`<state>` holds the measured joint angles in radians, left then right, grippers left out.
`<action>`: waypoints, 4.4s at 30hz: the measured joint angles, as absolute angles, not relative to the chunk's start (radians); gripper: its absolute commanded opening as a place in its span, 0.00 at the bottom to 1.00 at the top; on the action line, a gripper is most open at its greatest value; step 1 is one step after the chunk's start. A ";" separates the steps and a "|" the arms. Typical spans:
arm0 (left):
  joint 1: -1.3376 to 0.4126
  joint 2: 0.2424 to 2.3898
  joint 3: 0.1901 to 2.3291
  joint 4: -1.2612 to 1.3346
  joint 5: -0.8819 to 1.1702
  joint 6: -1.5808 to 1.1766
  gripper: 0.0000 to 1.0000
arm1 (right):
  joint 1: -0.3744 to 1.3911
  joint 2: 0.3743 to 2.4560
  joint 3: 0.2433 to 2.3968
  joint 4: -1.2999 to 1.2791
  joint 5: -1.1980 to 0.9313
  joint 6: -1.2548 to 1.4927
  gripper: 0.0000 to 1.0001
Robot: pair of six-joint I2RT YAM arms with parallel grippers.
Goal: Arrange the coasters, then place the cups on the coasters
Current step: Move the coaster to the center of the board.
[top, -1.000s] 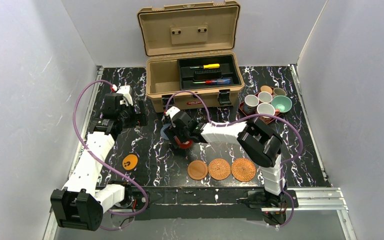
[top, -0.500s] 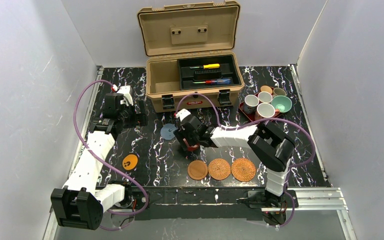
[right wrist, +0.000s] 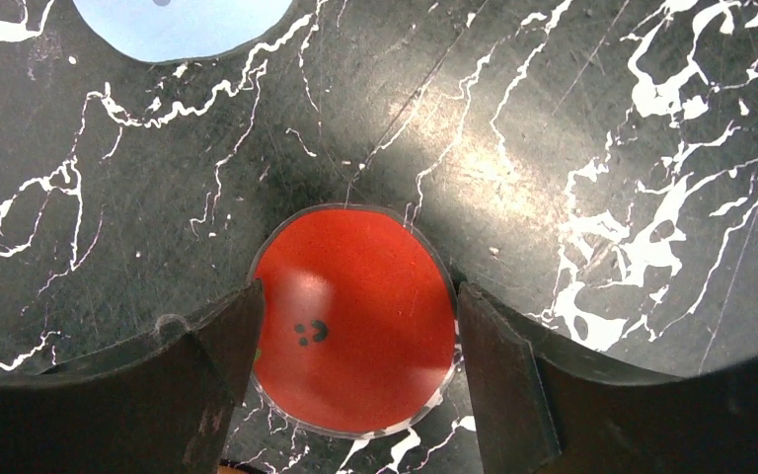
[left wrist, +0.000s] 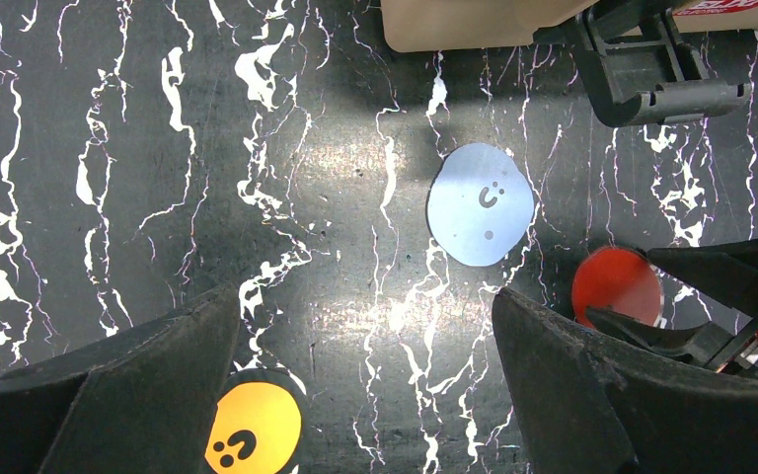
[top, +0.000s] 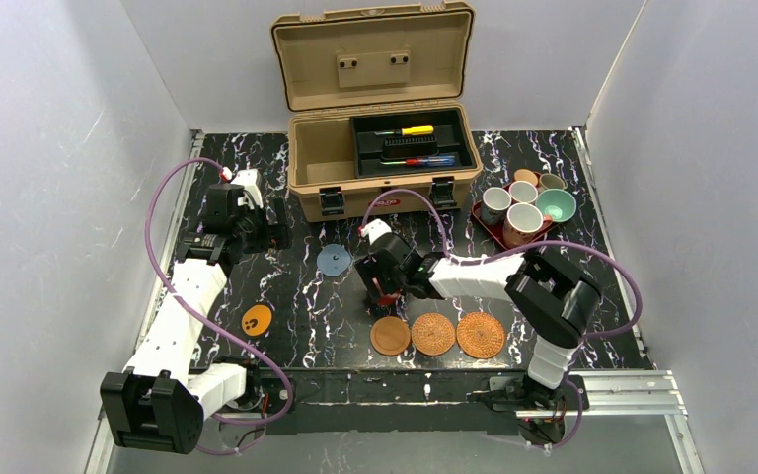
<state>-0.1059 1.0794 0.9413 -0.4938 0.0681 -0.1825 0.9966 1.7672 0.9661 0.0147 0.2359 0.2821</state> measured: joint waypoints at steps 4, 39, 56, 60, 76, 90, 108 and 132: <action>-0.106 1.079 0.941 -0.494 0.068 -0.183 0.98 | 0.997 1.747 0.942 0.014 0.249 0.307 0.78; -0.106 1.110 0.941 -0.494 0.091 -0.184 0.98 | 1.032 1.800 1.091 -0.096 0.213 0.273 0.99; -0.106 1.119 0.941 -0.494 0.098 -0.187 0.98 | 0.988 1.857 1.123 -0.094 0.147 0.201 0.89; -0.106 1.119 0.941 -0.494 0.098 -0.187 0.98 | 0.987 1.860 1.124 -0.094 0.146 0.188 0.86; -0.106 1.137 0.941 -0.495 0.098 -0.187 0.98 | 0.989 1.818 1.050 -0.051 0.174 0.180 0.76; -0.106 1.137 0.941 -0.495 0.098 -0.187 0.98 | 0.989 1.766 0.987 -0.050 0.214 0.227 0.72; -0.106 1.137 0.941 -0.496 0.097 -0.187 0.98 | 0.989 1.706 0.918 -0.055 0.261 0.311 0.70; -0.106 1.137 0.941 -0.502 0.097 -0.188 0.98 | 0.989 1.657 0.872 -0.080 0.286 0.380 0.69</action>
<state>-0.1059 1.1374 0.9413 -0.5022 0.0975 -0.1879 0.9886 1.6573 0.8719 -0.0803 0.2855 0.3801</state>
